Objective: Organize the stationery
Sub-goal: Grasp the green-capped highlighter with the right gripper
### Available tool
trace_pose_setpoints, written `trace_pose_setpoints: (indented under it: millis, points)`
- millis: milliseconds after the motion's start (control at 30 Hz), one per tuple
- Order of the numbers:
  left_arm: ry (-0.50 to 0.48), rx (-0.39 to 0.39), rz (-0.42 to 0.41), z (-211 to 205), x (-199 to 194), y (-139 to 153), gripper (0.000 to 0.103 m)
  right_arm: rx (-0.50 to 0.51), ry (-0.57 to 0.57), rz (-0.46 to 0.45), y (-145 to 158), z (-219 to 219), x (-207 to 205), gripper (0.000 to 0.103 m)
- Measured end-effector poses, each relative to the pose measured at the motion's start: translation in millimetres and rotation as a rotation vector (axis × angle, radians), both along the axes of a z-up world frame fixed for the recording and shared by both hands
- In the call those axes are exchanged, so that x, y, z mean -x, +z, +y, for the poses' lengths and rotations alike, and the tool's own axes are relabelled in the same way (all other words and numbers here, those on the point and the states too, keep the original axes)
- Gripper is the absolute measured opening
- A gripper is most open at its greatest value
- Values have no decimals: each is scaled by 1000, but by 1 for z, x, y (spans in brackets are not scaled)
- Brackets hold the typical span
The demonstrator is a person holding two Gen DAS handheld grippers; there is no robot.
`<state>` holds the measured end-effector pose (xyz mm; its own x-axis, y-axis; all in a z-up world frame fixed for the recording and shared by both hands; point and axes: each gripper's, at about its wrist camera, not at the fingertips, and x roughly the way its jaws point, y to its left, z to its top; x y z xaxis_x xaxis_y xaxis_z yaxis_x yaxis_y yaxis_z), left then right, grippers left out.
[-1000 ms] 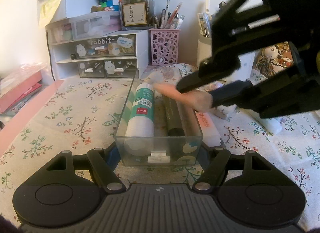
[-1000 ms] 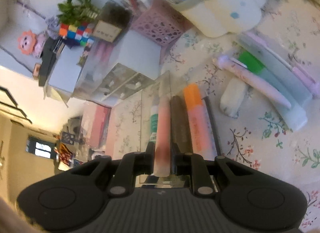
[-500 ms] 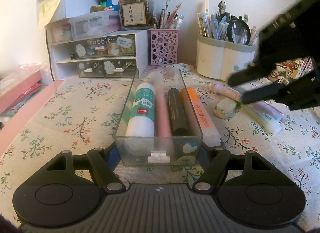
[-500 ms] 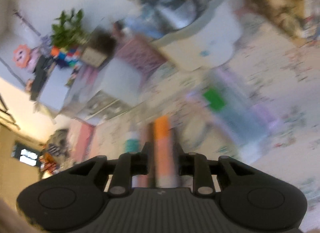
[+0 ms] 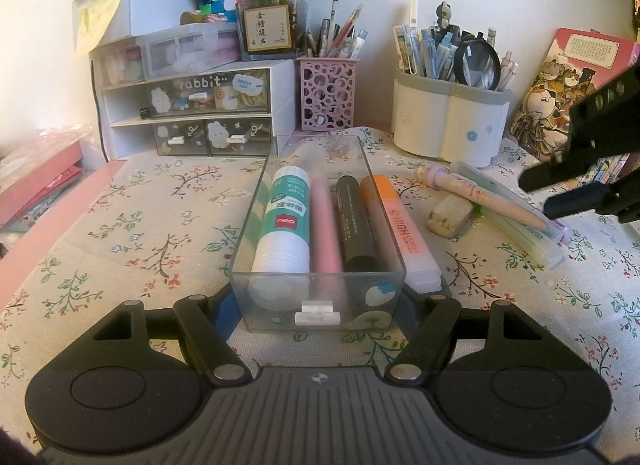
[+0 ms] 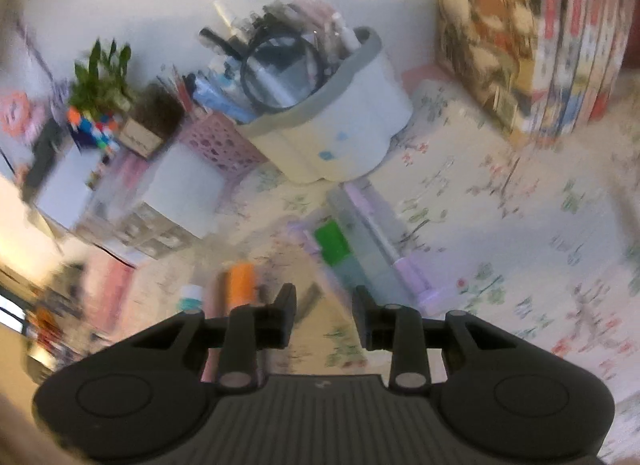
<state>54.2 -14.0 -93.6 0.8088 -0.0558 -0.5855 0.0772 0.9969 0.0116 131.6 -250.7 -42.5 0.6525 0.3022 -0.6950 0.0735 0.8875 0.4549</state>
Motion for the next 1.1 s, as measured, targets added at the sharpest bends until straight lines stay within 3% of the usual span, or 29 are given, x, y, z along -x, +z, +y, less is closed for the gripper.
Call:
trace_pose_setpoints:
  millis: [67,200,267,433,500,633,967,1100]
  points:
    - [0,0,0,0,0,0,72,97,21,-9,1,8,1,1]
    - [-1,0,0,0,0,0,72,122,61,-28,0,8,5,1]
    - [0,0,0,0,0,0,72,186,115,-19,-3,17,7,1]
    - [0,0,0,0,0,0,72,492,207,-37,-11,48,13,1]
    - [0,0,0,0,0,0,72,560,232,-30,-17,56,11,1]
    - [-1,-1,0,0,0,0,72,499,208,-28,-16,54,5,0]
    - [-1,-3,0,0,0,0,72,73,94,26,-15,10,14,0]
    - [-1,-2,-1,0,0,0,72,-2,48,30,-14,0,20,0]
